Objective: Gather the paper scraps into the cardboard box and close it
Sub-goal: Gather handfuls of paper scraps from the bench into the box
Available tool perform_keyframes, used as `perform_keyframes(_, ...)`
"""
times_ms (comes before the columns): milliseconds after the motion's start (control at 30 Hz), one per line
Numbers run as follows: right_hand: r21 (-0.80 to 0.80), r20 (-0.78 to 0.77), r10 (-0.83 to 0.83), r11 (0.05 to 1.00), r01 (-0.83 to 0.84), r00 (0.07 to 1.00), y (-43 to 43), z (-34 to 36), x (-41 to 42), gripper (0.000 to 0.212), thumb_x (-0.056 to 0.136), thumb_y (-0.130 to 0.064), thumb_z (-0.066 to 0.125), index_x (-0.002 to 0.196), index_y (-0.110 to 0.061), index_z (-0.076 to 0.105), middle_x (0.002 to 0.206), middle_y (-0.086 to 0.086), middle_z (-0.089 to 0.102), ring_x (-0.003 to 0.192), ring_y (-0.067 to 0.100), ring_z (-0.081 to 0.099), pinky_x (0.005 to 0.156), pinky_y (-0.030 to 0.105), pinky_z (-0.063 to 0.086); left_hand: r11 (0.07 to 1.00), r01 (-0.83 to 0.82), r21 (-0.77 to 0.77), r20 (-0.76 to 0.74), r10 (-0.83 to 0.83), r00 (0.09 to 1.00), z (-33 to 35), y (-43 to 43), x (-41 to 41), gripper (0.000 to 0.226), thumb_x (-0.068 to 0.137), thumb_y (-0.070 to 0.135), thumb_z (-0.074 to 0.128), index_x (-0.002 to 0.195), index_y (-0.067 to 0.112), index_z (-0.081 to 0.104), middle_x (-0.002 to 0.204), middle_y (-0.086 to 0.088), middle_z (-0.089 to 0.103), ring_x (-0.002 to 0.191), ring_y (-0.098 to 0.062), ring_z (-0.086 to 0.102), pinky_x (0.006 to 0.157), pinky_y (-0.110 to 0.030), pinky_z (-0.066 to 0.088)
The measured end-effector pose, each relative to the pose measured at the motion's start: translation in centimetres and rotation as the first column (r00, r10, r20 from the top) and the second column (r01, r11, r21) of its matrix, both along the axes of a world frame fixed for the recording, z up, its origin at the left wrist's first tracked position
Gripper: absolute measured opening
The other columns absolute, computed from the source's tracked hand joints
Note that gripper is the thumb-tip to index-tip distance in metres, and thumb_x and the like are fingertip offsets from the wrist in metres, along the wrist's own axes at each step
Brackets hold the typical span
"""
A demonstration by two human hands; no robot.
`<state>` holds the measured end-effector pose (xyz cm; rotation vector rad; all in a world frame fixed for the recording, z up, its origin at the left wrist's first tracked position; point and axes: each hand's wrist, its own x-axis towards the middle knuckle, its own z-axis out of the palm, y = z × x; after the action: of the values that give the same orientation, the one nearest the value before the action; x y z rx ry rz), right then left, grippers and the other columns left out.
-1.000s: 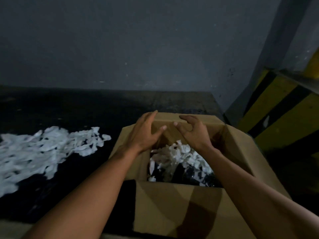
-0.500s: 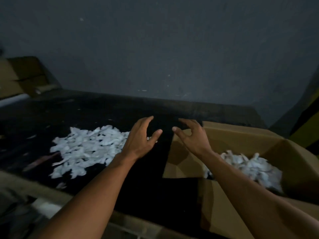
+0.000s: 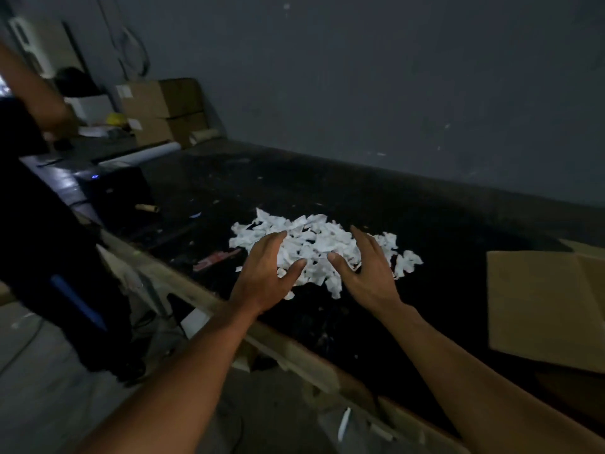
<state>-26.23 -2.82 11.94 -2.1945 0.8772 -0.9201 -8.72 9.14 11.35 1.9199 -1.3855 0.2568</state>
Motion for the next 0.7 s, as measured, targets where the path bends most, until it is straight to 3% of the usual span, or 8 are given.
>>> perform_keyframes(133, 0.002, -0.025, 0.03, 1.0, -0.03, 0.999, 0.3, -2.4, 3.5, 0.082, 0.084, -0.067, 0.051, 0.15, -0.026, 0.027, 0.155, 0.0, 0.028, 0.143, 0.016, 0.023, 0.111, 0.03, 0.022, 0.999, -0.03, -0.021, -0.016, 0.03, 0.999, -2.3, 1.3, 2.8, 0.069, 0.085, 0.054, 0.053, 0.137, 0.009, 0.044, 0.135, -0.009, 0.05, 0.126, -0.02, 0.044, 0.104, -0.028, 0.037)
perform_keyframes(267, -0.004, -0.008, 0.071, 0.997, -0.071, 0.997, -0.1, -4.9, 6.6, 0.078, 0.086, -0.06, 0.057, 0.149, -0.023, 0.03, 0.153, 0.001, 0.031, 0.142, 0.017, 0.026, 0.113, 0.034, 0.028, 0.996, -0.079, -0.031, -0.036, 0.078, 0.996, -5.2, 1.6, 4.6, 0.068, 0.085, 0.049, 0.054, 0.138, 0.009, 0.042, 0.138, -0.011, 0.046, 0.13, -0.021, 0.039, 0.106, -0.028, 0.033)
perform_keyframes(533, 0.112, -0.07, 0.18, 0.979, -0.172, 0.981, -3.0, -10.1, 12.8, 0.076, 0.086, -0.055, 0.061, 0.149, -0.027, 0.028, 0.156, -0.001, 0.025, 0.144, 0.014, 0.018, 0.111, 0.027, 0.023, 0.986, -0.141, 0.094, -0.102, 0.151, 0.983, -10.1, -0.5, 8.8, 0.065, 0.086, 0.034, 0.065, 0.14, 0.009, 0.04, 0.138, -0.013, 0.045, 0.128, -0.023, 0.039, 0.104, -0.027, 0.03)
perform_keyframes(600, 0.109, -0.065, 0.212, 0.973, -0.204, 0.975, -3.4, -11.4, 13.7, 0.076, 0.085, -0.052, 0.063, 0.148, -0.025, 0.031, 0.155, 0.001, 0.028, 0.144, 0.015, 0.021, 0.112, 0.028, 0.025, 0.983, -0.144, 0.115, -0.147, 0.161, 0.976, -11.2, -1.2, 9.4, 0.061, 0.088, 0.034, 0.06, 0.14, 0.008, 0.04, 0.138, -0.013, 0.045, 0.128, -0.024, 0.04, 0.104, -0.029, 0.033)
perform_keyframes(700, 0.092, -0.1, 0.219, 0.973, -0.21, 0.971, -3.5, -13.4, 14.5, 0.076, 0.086, -0.046, 0.067, 0.148, -0.019, 0.033, 0.154, 0.003, 0.03, 0.142, 0.013, 0.021, 0.109, 0.02, 0.018, 0.976, -0.145, 0.161, -0.182, 0.173, 0.968, -13.1, -1.9, 10.1, 0.061, 0.088, 0.036, 0.043, 0.14, 0.005, 0.042, 0.139, -0.016, 0.045, 0.129, -0.027, 0.04, 0.106, -0.035, 0.036)
